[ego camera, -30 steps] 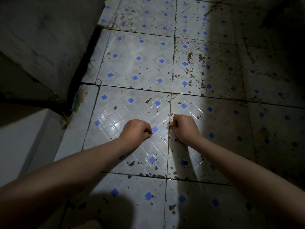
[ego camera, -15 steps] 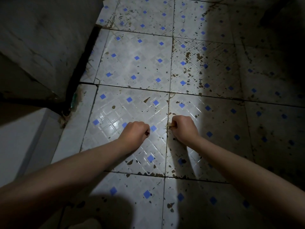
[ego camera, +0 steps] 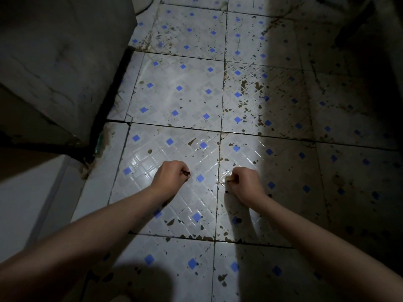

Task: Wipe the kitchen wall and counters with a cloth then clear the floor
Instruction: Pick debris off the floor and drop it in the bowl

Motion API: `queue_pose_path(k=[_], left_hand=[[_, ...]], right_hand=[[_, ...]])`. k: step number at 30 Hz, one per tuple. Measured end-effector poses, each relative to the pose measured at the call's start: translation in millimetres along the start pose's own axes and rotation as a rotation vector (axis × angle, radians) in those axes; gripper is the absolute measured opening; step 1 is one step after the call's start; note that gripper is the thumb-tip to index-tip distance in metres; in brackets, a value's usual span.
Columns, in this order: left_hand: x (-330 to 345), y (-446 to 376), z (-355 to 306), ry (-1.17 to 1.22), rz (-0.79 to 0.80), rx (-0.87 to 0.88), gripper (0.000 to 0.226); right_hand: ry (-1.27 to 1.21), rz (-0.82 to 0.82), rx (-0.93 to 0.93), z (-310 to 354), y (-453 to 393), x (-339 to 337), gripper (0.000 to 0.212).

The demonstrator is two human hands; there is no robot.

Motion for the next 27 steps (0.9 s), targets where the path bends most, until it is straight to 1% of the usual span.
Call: queue_pose_path(k=[7, 13, 15, 24, 27], left_hand=[[8, -4, -11, 0.058, 0.027, 0.031, 0.01], [16, -2, -21, 0.068, 0.061, 0.048, 0.01], [17, -1, -22, 0.064, 0.067, 0.05, 0.01], [10, 3, -16, 0.08, 0.07, 0.051, 0.007], [10, 3, -15, 0.077, 0.073, 0.053, 0.007]], right_hand=[[-0.06, 0.014, -0.004, -11, 6, -3, 0.015], [-0.063, 0.078, -0.053, -7, 10, 11, 0.005], [-0.063, 0.092, -0.053, -7, 11, 15, 0.004], [0.092, 0.082, -0.071, -2, 13, 17, 0.012], [0.096, 0.078, -0.072, -4, 12, 20, 0.012]])
Point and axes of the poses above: each hand's wrist, its own y-axis away from the middle knuckle, its own x-axis out of the palm, z = x × y, the point moved 4 cm from there along -y, towards the middle knuckle, and after that the axes turned 12 degrees about z, right-handed, at the moved point
